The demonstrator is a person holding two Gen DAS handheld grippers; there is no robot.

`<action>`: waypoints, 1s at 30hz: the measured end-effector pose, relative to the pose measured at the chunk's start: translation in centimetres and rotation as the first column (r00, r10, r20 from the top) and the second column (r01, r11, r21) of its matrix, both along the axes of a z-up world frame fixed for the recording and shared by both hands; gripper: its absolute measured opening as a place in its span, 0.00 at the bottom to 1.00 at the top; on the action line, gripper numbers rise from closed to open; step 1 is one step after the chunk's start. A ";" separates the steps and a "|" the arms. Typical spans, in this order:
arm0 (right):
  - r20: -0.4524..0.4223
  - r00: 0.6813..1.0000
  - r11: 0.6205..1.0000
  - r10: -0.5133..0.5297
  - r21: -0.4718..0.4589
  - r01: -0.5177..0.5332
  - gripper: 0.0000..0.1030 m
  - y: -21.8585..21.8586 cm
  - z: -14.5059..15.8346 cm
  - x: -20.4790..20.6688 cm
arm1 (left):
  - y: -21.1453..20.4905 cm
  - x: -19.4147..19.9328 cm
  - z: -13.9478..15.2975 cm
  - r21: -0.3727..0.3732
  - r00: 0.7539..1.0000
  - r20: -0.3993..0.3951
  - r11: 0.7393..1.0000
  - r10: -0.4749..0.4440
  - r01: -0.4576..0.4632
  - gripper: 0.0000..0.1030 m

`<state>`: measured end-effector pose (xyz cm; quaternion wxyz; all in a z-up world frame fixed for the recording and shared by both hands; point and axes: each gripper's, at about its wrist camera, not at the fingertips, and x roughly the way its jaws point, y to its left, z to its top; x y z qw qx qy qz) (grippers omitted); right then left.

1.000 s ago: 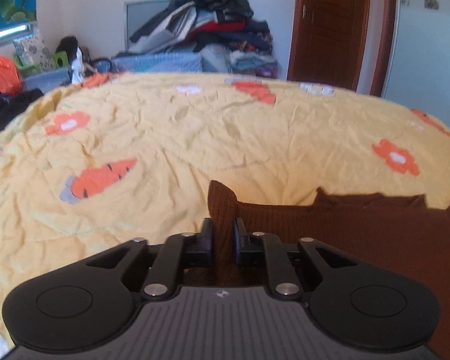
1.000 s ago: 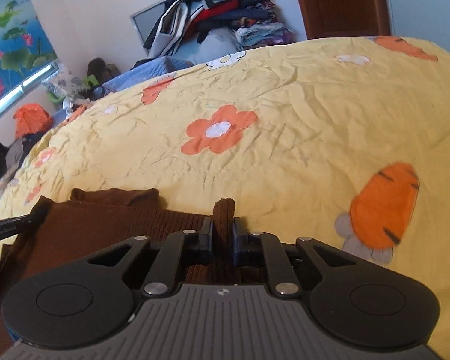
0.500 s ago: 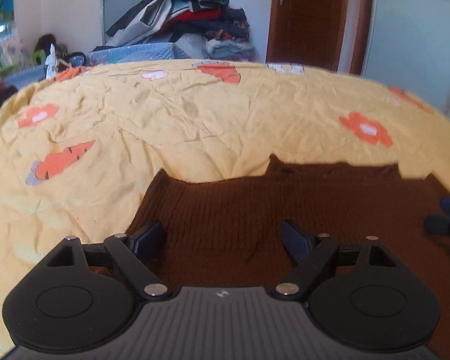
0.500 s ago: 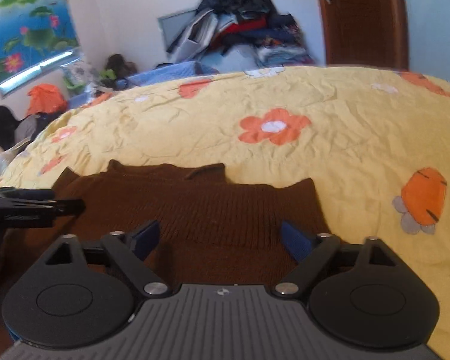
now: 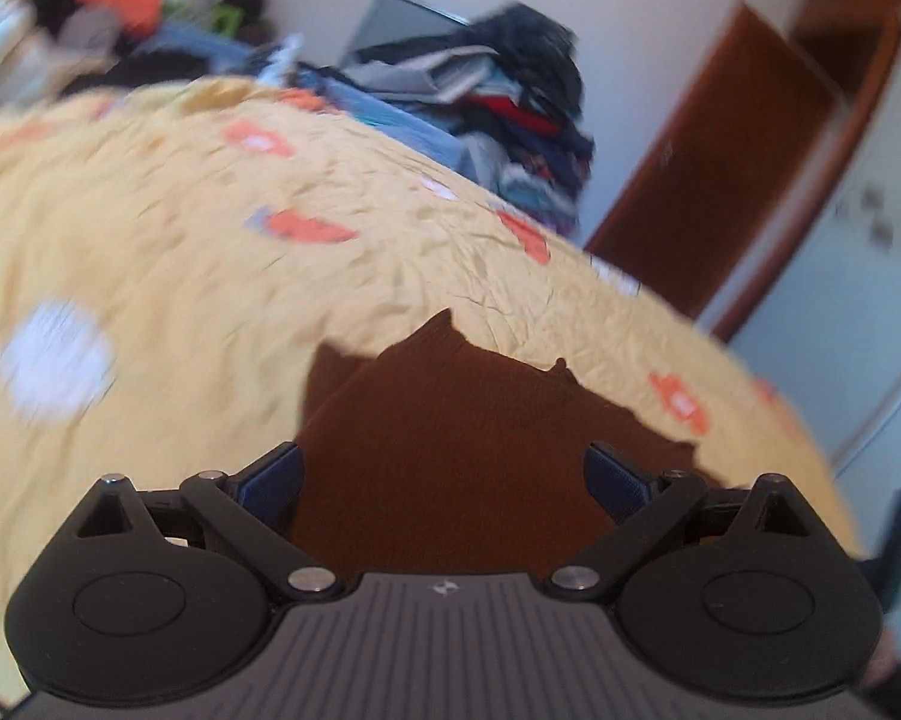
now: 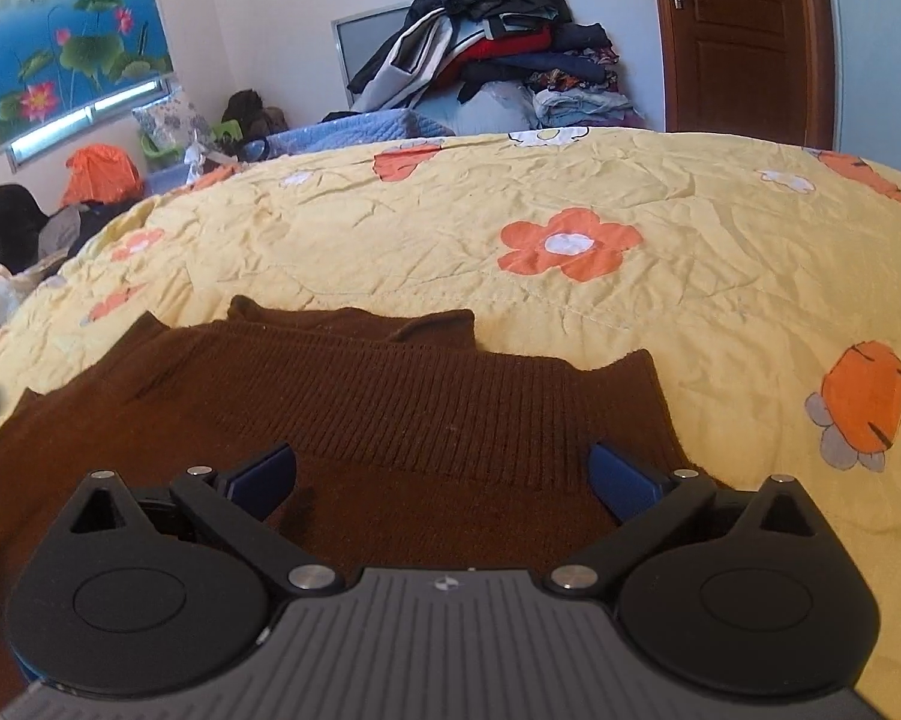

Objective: Fold small clothes

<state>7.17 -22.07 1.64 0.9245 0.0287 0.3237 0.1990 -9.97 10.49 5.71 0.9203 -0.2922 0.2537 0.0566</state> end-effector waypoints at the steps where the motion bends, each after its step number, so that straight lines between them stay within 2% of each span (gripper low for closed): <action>1: 0.000 1.000 1.000 0.000 -0.002 0.000 1.00 0.1 0.0 0.0 | 0.3 -1.9 -0.3 -0.043 1.000 0.006 0.999 0.028 -0.028 0.98; 4: 0.001 1.000 1.000 0.001 -0.013 -0.001 1.00 0.3 -0.1 0.0 | 1.1 -5.7 -1.9 -0.174 0.995 -0.014 0.980 0.097 -0.098 0.98; 7: 0.001 1.000 1.000 0.000 -0.008 0.000 1.00 0.3 -0.1 0.0 | 1.3 -5.6 -3.6 -0.319 0.997 -0.043 0.945 0.067 -0.077 0.97; 9: 0.001 1.000 1.000 -0.001 -0.003 0.001 1.00 0.3 -0.1 -0.1 | 1.1 -4.9 -3.6 -0.343 0.998 -0.015 0.937 0.059 -0.061 0.98; 11: 0.002 1.000 1.000 -0.004 0.002 0.004 1.00 0.3 -0.1 -0.1 | 1.1 -3.7 -4.0 -0.402 0.999 -0.003 0.914 0.050 -0.047 0.98; 13: 0.004 1.000 1.000 -0.006 0.009 0.006 1.00 0.2 -0.1 -0.2 | 1.3 -2.8 -4.3 -0.419 0.995 -0.018 0.903 0.099 -0.098 0.96; 15: 0.003 1.000 1.000 -0.007 0.017 0.007 1.00 0.1 -0.1 -0.2 | 1.3 -2.2 -4.3 -0.422 0.991 -0.035 0.897 0.131 -0.133 0.89; 16: 0.003 1.000 1.000 -0.008 0.020 0.007 1.00 0.0 -0.1 -0.2 | 1.2 -1.8 -4.4 -0.412 0.989 -0.054 0.899 0.137 -0.147 0.71; 17: 0.001 1.000 1.000 -0.008 0.023 0.008 1.00 0.0 -0.1 -0.2 | 1.1 -1.4 -4.4 -0.385 0.988 -0.080 0.910 0.131 -0.152 0.45; 19: -0.003 1.000 1.000 -0.010 0.027 0.010 1.00 -0.1 0.1 -0.1 | 0.6 -0.4 -4.3 -0.281 0.985 -0.133 0.948 0.114 -0.148 0.20; 21: -0.014 0.998 0.997 -0.066 0.035 0.067 1.00 0.0 1.3 -0.1 | -0.3 -0.1 -3.5 -0.173 0.990 -0.112 0.980 0.081 -0.100 0.16; 22: -0.014 0.996 0.993 -0.090 0.073 0.091 1.00 0.0 2.3 -0.3 | -1.2 -0.2 -2.7 -0.088 0.994 -0.087 0.993 0.065 -0.073 0.15; 24: -0.047 0.999 0.975 -0.010 0.219 0.020 1.00 0.5 4.3 -0.3 | -3.6 -0.4 -1.2 0.091 1.000 -0.015 0.996 0.012 -0.010 0.15; 25: -0.087 0.994 0.956 0.067 0.291 -0.039 1.00 1.2 5.1 0.2 | -5.1 -0.5 -0.5 0.184 0.999 0.014 0.983 -0.033 0.030 0.15; 26: -0.134 0.979 0.933 0.151 0.348 -0.096 1.00 2.2 5.6 0.7 | -6.6 -0.4 -0.1 0.277 0.996 0.027 0.958 -0.081 0.070 0.15; 28: -0.214 0.927 0.881 0.307 0.432 -0.192 1.00 4.9 5.9 2.1 | -9.9 -0.5 0.2 0.467 0.982 0.036 0.872 -0.184 0.147 0.15; 30: -0.280 0.869 0.852 0.408 0.460 -0.252 1.00 7.8 5.7 3.6 | -12.0 -0.4 -0.1 0.570 0.962 0.015 0.793 -0.272 0.215 0.15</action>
